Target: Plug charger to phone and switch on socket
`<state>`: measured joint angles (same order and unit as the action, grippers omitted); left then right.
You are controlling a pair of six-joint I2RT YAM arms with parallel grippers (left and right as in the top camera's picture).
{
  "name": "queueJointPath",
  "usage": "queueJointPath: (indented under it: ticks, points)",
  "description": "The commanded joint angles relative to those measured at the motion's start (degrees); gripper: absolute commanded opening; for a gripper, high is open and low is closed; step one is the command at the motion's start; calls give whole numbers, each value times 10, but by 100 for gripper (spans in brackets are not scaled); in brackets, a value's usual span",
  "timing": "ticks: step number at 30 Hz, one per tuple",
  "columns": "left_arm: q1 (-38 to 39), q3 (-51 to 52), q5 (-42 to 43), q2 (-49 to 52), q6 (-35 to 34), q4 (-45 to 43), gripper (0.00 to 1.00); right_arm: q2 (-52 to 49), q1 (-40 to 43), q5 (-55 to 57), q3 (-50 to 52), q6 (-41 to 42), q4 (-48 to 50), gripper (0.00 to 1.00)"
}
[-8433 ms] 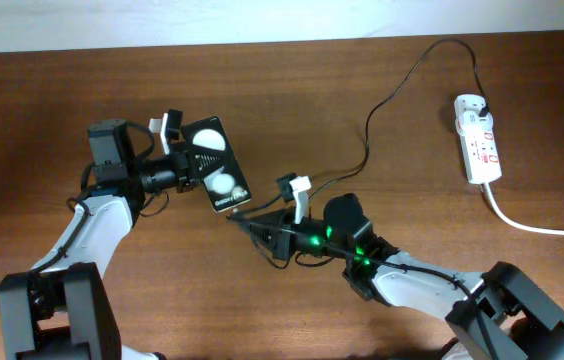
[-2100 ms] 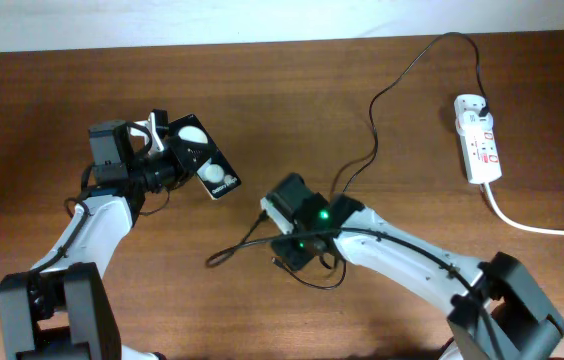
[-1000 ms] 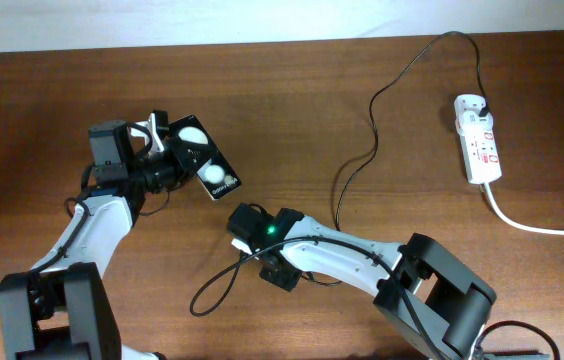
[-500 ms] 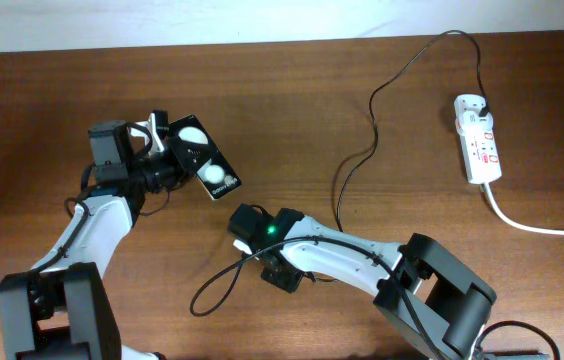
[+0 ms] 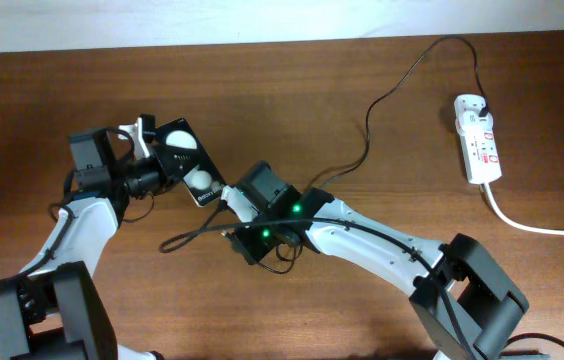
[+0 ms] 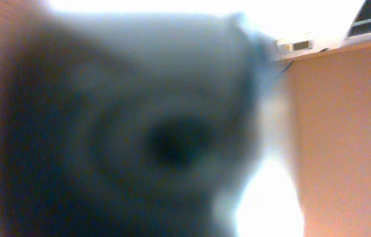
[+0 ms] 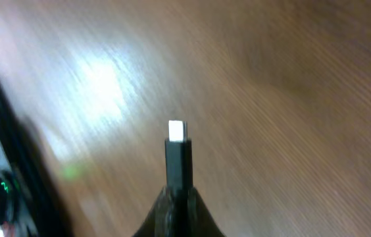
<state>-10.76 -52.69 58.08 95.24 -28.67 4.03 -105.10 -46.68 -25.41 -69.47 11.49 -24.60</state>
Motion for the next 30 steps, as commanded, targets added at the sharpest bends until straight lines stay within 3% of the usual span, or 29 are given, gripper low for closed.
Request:
queueJointPath:
  ticks: [1,5,10,15,20,30]
  points:
    - [-22,-2,53,-7,5,-5,0,10,7,-53,27,40,69,4]
    - [-27,-1,62,-1,5,-5,0,10,18,-65,63,52,154,4]
    - [-20,0,62,21,5,-9,0,28,73,-75,63,49,138,4]
    - [3,0,62,42,-13,-28,0,97,108,-98,63,-5,20,4]
    - [28,0,68,42,-30,-35,0,148,106,-63,67,-5,-111,4]
    - [56,0,38,42,-29,-35,0,147,86,11,167,58,40,4]
